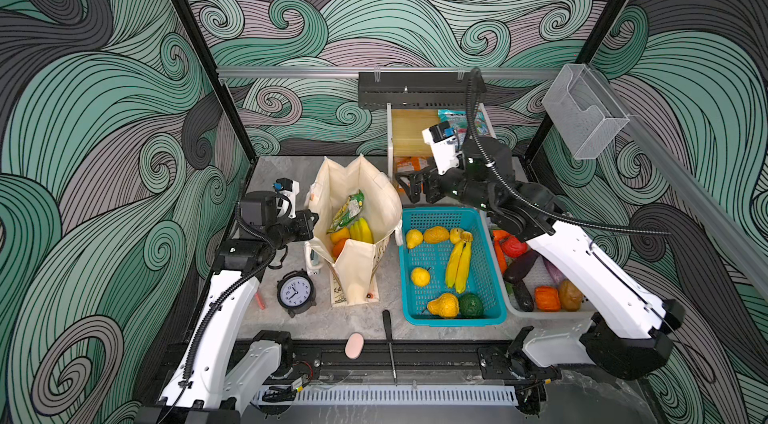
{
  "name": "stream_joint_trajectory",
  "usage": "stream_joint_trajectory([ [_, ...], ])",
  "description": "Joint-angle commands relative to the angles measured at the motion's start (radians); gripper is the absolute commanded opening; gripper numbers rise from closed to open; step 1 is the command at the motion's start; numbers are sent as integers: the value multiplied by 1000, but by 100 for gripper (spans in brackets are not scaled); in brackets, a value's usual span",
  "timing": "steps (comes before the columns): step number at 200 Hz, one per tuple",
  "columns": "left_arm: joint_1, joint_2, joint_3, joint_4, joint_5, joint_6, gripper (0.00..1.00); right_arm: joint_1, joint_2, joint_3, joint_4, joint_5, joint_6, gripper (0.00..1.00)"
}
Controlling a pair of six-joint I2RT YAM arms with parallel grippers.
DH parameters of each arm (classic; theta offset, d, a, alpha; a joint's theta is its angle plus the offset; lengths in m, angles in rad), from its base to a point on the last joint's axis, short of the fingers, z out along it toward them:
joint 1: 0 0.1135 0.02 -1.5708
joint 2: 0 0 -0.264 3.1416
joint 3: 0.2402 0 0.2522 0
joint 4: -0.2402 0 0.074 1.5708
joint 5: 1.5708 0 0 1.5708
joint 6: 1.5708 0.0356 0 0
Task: Place the food into the grocery bag and tie it
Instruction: 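Withdraw the right gripper from the bag back to the shelf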
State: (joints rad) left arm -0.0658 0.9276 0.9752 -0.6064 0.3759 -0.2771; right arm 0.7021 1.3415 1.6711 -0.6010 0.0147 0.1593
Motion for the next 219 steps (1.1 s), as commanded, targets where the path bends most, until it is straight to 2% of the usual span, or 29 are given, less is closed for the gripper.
stream_joint_trajectory([
  [1, 3, 6, 4, 16, 30, 6, 0, -87, -52, -39, -10, -20, 2, 100],
  [42, 3, 10, -1, 26, 40, -1, 0, -249, -57, -50, -1, -52, -22, 100],
  [75, 3, 2, -3, 28, 15, 2, 0, -366, -19, -31, 32, -124, 45, 100],
  [127, 3, 15, -3, 22, 13, 2, 0, -428, 98, 73, 32, -194, 43, 100],
  [154, 5, 24, 2, 14, 13, 5, 0, -430, 161, 133, -19, -104, 19, 99],
  [219, 3, 20, -8, 32, 21, -8, 0, -432, 276, 242, -54, -24, -41, 99],
])
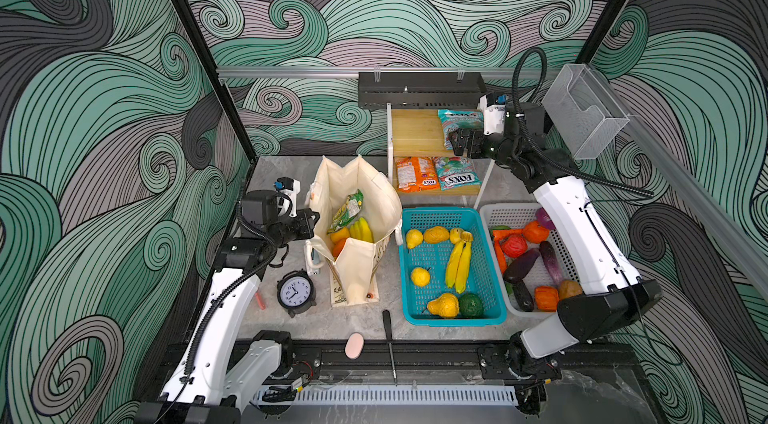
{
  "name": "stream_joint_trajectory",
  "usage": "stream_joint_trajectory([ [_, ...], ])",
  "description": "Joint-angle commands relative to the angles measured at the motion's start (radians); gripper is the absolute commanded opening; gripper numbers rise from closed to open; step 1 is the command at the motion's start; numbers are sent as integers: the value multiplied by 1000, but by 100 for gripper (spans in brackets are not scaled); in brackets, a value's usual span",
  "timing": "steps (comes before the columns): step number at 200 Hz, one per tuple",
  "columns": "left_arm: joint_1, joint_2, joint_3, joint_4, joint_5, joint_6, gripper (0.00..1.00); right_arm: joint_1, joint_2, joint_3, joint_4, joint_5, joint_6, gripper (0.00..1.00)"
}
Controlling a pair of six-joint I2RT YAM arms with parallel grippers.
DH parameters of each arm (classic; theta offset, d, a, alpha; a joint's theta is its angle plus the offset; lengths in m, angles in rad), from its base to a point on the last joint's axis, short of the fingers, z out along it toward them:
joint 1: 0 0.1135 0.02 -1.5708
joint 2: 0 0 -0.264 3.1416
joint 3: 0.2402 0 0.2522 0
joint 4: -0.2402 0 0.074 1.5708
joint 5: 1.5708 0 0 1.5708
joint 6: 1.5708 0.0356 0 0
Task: Place the food into the grocery bag and tie it
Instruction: 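Withdraw the right gripper from the bag back to the shelf, then position the right gripper over the teal Fox's Mint Blossom bag and grasp it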
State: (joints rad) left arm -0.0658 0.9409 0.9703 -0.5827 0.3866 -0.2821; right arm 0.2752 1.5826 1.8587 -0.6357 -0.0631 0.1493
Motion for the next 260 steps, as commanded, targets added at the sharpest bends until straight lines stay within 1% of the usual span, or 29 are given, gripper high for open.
stream_joint_trajectory([
  [1, 3, 8, -3, 9, 11, -4, 0, -4, 36, 56, -19, 54, -31, 99],
  [41, 3, 8, -5, 9, 9, -3, 0, -4, 101, 102, -31, 88, -42, 100],
  [55, 3, 10, -3, 6, 9, -3, 0, -4, 126, 122, -52, 101, -29, 100],
  [102, 3, 12, -3, 3, 7, -2, 0, 6, 180, 175, -75, -13, -12, 97],
  [140, 3, 16, 1, -5, 5, 1, 0, 33, 210, 217, -101, -65, -7, 96],
  [164, 3, 16, 1, -6, 6, 0, 0, 53, 217, 232, -99, -112, 26, 95],
  [186, 3, 16, 1, -5, 8, 1, 0, 73, 230, 270, -100, -98, 19, 95],
  [205, 3, 16, 2, -6, 8, 1, 0, 71, 249, 333, -130, -57, 19, 96],
  [216, 3, 11, 1, -5, 8, 2, 0, 71, 244, 354, -143, -51, 22, 96],
  [233, 3, 8, 1, -6, 5, 2, 0, 71, 211, 346, -143, -45, 41, 99],
  [248, 3, 8, 2, -6, 5, 3, 0, 72, 159, 318, -143, -32, 53, 100],
  [260, 3, 7, 2, -6, 5, 3, 0, 70, 91, 263, -128, -13, 72, 100],
])
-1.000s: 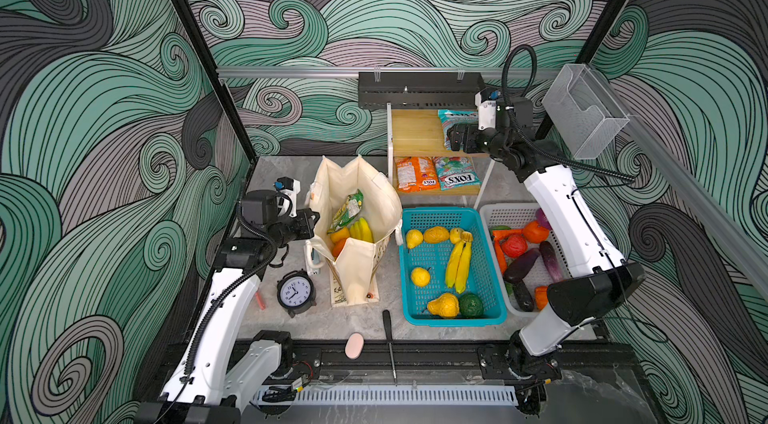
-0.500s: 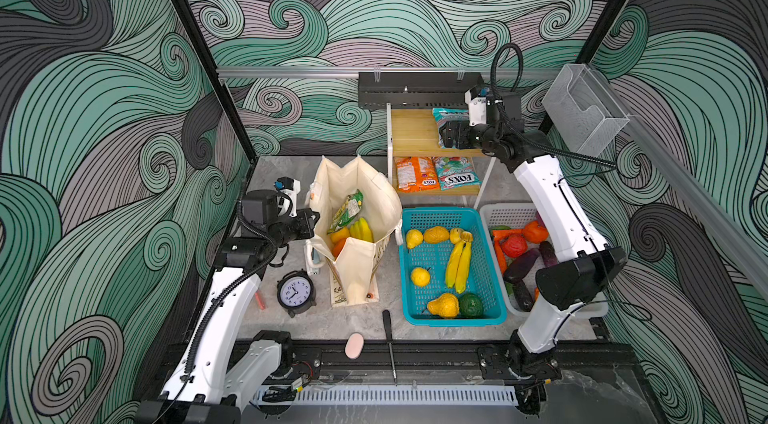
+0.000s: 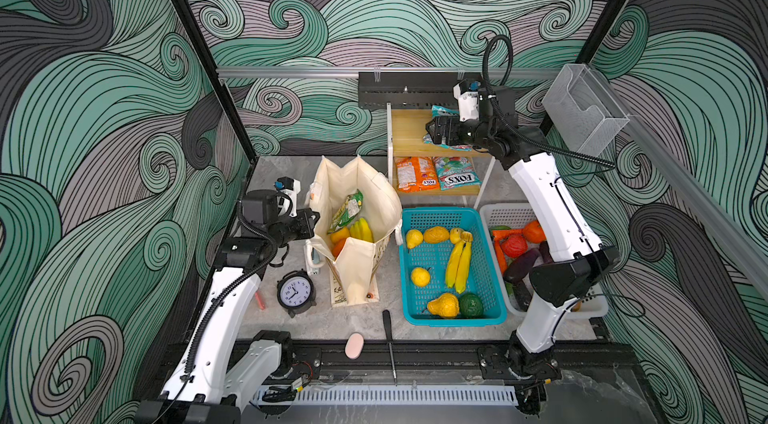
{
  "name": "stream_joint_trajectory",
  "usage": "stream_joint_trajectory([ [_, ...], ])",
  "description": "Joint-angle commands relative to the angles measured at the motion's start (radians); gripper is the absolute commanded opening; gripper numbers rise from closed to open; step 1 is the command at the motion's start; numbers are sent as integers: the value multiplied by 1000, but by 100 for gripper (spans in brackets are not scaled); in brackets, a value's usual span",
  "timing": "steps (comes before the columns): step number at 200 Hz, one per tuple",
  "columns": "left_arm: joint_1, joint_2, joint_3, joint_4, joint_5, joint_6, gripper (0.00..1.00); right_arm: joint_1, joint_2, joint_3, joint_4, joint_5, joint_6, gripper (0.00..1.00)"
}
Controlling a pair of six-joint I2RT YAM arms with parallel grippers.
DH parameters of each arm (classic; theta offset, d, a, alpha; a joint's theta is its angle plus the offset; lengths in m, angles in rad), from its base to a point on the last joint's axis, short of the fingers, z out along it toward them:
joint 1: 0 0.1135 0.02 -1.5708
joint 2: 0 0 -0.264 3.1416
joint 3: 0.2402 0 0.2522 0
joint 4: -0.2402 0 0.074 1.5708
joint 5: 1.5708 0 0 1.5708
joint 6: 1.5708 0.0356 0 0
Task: Place the food into the grocery bag and tie it
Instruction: 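Position the right gripper over the teal Fox's Mint Blossom bag and grasp it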
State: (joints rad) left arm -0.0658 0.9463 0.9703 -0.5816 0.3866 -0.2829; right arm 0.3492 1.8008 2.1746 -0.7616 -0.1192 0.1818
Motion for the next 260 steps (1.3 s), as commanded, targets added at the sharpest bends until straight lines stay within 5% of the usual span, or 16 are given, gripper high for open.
stream_joint_trajectory([
  [1, 3, 3, 2, -7, 5, 4, 0, -4, -133, -59, -1, 45, 43, 100],
  [43, 3, -6, 3, -8, -3, 6, 0, -30, -406, -355, 146, 48, 88, 100],
  [80, 3, -5, 4, -9, -5, 7, 0, -91, -486, -462, 119, 31, 148, 97],
  [131, 3, -7, 4, -12, -9, 10, 0, -125, -425, -446, 81, -103, 218, 82],
  [260, 3, -5, 5, -13, -7, 12, 0, -140, -246, -363, 74, -89, 222, 56],
])
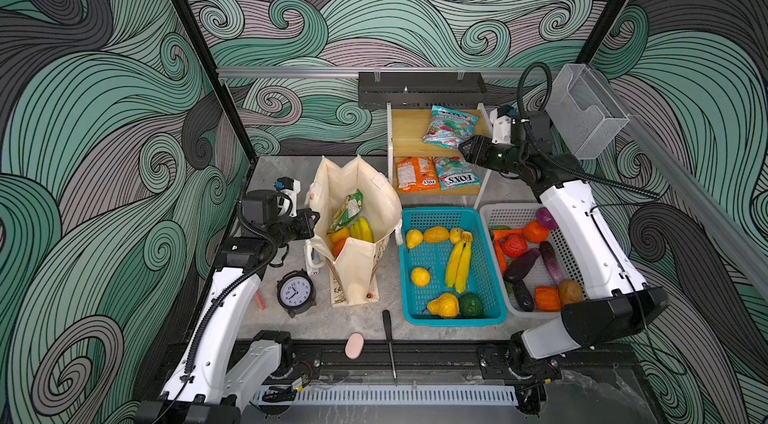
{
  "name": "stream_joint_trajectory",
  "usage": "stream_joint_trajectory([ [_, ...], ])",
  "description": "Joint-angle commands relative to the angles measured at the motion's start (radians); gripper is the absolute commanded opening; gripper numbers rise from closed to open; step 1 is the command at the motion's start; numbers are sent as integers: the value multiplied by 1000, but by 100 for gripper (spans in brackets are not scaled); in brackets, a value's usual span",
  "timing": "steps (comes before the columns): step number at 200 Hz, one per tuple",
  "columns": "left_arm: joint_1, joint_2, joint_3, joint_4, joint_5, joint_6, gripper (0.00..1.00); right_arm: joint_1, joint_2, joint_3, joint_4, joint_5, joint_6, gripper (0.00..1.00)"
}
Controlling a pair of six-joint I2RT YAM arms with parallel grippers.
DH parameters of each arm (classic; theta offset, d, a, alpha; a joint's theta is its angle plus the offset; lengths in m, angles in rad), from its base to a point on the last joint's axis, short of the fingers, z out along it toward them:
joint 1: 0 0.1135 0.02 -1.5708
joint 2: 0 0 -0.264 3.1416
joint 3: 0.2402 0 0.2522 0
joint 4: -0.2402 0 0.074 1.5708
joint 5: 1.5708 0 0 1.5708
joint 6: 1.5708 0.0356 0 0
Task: Place the food into the grocery bag and tie it
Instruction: 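Position the right gripper over the teal Fox's Mint Blossom bag and grasp it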
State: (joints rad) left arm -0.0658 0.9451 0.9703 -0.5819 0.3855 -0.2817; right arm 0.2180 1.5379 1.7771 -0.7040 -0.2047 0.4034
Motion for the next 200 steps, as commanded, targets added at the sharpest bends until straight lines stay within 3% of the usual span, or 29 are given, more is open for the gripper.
stream_joint_trajectory([
  [1, 3, -4, 4, -12, -5, 10, 0, -8, 18, 33, 20, -1, 1, 56],
  [98, 3, -5, 5, -12, -4, 11, 0, -30, 47, -32, 172, -50, 42, 30],
  [117, 3, -4, 5, -12, -2, 11, 0, -31, 60, -21, 177, -75, 50, 17],
  [133, 3, -4, 5, -12, -2, 12, 0, -31, 61, -21, 179, -90, 54, 0],
  [200, 3, -6, 5, -12, 0, 10, 0, -28, -9, -9, 183, -169, 65, 0],
])
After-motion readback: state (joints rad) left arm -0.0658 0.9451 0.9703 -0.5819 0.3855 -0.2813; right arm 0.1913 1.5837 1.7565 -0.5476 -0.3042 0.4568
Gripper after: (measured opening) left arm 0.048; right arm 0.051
